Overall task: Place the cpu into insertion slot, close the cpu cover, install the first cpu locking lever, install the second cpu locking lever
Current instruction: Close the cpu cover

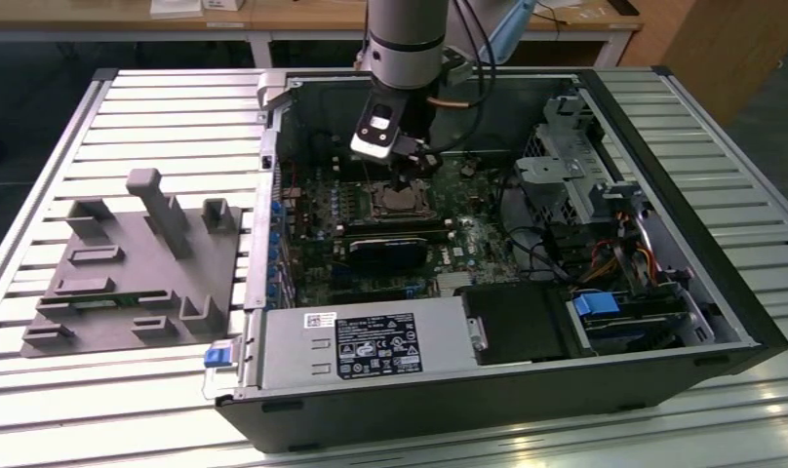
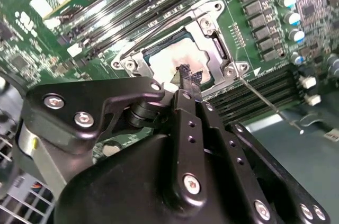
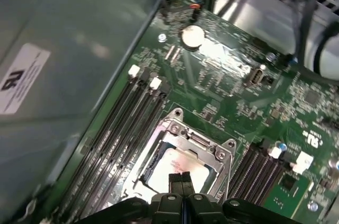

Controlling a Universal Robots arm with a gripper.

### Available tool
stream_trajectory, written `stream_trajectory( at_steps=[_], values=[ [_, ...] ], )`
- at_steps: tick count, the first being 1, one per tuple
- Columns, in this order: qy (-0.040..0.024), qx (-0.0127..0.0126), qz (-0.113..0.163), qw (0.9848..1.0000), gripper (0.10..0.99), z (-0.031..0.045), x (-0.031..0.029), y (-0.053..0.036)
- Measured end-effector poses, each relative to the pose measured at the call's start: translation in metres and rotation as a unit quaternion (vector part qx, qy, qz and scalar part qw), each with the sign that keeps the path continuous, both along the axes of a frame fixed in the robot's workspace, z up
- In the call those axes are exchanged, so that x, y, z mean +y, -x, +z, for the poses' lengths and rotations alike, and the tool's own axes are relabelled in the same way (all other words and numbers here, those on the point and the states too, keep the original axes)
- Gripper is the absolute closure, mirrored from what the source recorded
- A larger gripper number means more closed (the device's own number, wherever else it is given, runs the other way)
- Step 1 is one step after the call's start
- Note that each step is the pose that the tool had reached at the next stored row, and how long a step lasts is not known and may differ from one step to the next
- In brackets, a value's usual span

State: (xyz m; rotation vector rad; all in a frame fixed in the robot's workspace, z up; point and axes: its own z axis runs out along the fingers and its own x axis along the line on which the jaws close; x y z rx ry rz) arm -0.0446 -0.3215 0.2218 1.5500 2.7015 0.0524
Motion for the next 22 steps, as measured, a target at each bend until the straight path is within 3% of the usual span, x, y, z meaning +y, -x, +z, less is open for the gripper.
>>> stream_trajectory(
  at_steps=[6,11,16,22],
  values=[
    [0.0013,0.0000,0.054,0.9985,0.984,-0.0004,0.0000,0.0000],
    [0.0023,0.0000,0.100,0.9950,0.984,-0.0008,0.0000,0.0000],
    [0.0026,-0.0001,0.145,0.9895,0.984,-0.0011,0.0000,0.0000],
    [0.0027,-0.0002,0.199,0.9801,0.984,-0.0012,0.0000,0.0000]
  ],
)
